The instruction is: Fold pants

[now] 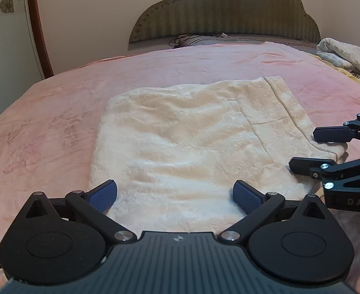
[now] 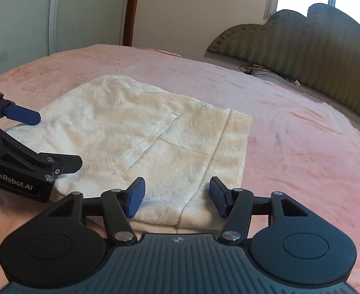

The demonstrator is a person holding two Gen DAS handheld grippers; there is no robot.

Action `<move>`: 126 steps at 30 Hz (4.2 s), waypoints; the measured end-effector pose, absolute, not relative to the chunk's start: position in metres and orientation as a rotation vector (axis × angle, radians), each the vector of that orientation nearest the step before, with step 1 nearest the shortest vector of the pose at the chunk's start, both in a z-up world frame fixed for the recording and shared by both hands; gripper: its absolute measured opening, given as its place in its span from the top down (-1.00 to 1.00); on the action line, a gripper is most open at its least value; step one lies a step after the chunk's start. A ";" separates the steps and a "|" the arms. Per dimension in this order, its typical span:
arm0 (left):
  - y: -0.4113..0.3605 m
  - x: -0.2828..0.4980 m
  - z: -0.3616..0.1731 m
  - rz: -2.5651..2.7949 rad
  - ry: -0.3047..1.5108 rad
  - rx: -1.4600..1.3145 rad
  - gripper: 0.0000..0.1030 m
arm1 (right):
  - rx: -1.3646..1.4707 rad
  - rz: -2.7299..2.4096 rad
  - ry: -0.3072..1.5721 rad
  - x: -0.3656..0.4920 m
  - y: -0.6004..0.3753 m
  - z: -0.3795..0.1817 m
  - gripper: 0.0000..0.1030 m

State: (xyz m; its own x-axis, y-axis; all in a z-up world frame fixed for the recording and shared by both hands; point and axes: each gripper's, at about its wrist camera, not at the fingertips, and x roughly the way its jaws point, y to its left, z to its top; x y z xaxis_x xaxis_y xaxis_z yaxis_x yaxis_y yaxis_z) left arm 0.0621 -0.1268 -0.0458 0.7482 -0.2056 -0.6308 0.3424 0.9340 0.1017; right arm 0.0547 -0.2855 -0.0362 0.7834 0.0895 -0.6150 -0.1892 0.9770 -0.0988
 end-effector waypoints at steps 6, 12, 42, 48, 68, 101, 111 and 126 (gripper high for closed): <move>-0.126 0.062 -0.046 -0.303 0.655 0.217 -0.99 | -0.208 0.155 0.686 0.054 -0.282 -0.033 -0.12; -0.123 0.076 -0.021 -0.336 0.613 0.264 -0.81 | -0.202 0.146 0.644 0.055 -0.288 -0.016 -0.13; -0.072 0.131 -0.012 -0.398 0.697 0.195 -0.89 | 0.309 0.227 0.707 0.091 -0.386 -0.024 -0.48; -0.025 0.171 -0.030 -0.476 0.836 -0.015 -0.89 | 0.568 0.363 0.784 0.106 -0.416 -0.054 -0.51; -0.061 0.151 -0.032 -0.523 0.701 0.012 0.73 | 0.630 0.580 0.759 0.147 -0.382 -0.049 0.51; -0.105 0.192 -0.034 -0.199 0.605 0.367 -0.61 | -0.050 0.371 0.630 0.213 -0.280 0.000 0.08; -0.107 0.170 -0.036 -0.168 0.621 0.276 -0.69 | 0.031 0.363 0.657 0.178 -0.274 -0.009 0.00; -0.103 0.136 -0.023 -0.141 0.692 0.152 -0.75 | 0.079 0.264 0.652 0.150 -0.245 -0.007 -0.39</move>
